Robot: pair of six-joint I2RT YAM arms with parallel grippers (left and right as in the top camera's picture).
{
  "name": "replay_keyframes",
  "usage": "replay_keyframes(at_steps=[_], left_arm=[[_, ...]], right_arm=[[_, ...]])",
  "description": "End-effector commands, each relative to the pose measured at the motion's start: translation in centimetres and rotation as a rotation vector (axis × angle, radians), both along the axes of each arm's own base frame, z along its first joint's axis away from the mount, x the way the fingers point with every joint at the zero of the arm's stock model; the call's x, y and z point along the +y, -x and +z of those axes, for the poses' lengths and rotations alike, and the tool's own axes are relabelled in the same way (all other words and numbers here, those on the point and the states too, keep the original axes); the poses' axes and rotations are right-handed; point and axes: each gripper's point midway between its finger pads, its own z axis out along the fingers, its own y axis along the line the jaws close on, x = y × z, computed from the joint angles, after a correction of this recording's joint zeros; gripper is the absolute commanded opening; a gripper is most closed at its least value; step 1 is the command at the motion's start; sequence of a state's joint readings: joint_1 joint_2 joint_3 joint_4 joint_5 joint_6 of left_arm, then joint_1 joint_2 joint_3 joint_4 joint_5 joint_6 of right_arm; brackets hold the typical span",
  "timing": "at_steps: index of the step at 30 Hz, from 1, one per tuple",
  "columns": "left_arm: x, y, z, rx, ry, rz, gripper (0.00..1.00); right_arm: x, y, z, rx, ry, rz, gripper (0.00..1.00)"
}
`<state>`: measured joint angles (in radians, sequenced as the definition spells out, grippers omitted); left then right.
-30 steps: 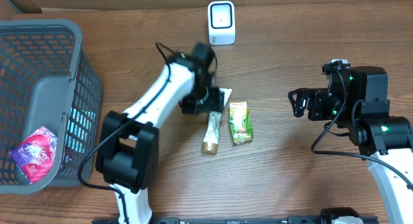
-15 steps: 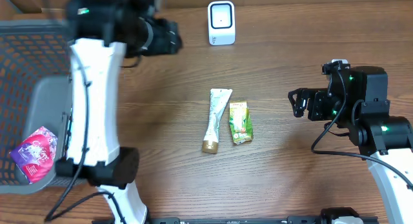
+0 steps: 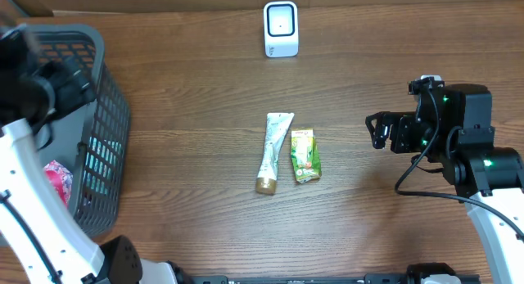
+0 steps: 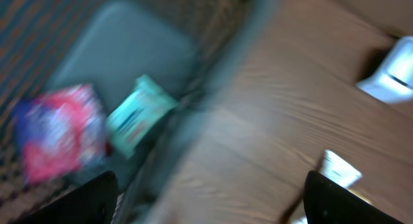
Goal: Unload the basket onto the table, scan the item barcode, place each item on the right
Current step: 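Lift the white tube out and lay it beside the green carton, then reach the left gripper into the basket to the mint-green tissue pack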
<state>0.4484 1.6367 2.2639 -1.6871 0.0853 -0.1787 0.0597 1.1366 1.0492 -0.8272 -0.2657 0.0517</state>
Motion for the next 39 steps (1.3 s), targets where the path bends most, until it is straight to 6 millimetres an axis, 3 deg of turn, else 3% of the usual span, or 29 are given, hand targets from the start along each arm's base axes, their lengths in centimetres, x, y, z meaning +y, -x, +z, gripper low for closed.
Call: replay_keyframes(at_steps=[1, 4, 9, 19, 26, 31, 39], left_arm=[[4.4, 3.4, -1.8, 0.062, 0.017, 0.153, 0.83], [7.5, 5.1, -3.3, 0.077, 0.054, 0.265, 0.83], [9.7, 5.1, -6.8, 0.088, 0.113, 0.323, 0.83], [10.6, 4.0, -17.0, 0.161, 0.188, 0.341, 0.83], [9.7, 2.3, -23.6, 0.131, 0.205, 0.288, 0.84], [9.0, 0.5, -25.4, 0.09, 0.159, 0.22, 0.87], [8.3, -2.3, -25.5, 0.057, -0.001, -0.014, 0.95]], right_arm=[[0.3, -0.5, 1.4, -0.04, -0.002, 0.013, 1.0], [0.3, -0.5, 1.4, -0.04, -0.002, 0.013, 1.0], [0.3, -0.5, 1.4, -0.04, -0.002, 0.013, 1.0], [0.3, -0.5, 1.4, -0.04, -0.002, 0.013, 1.0], [0.3, -0.5, 1.4, -0.04, -0.002, 0.013, 1.0], [0.3, -0.5, 1.4, -0.04, -0.002, 0.013, 1.0], [0.3, -0.5, 1.4, -0.04, -0.002, 0.013, 1.0]])
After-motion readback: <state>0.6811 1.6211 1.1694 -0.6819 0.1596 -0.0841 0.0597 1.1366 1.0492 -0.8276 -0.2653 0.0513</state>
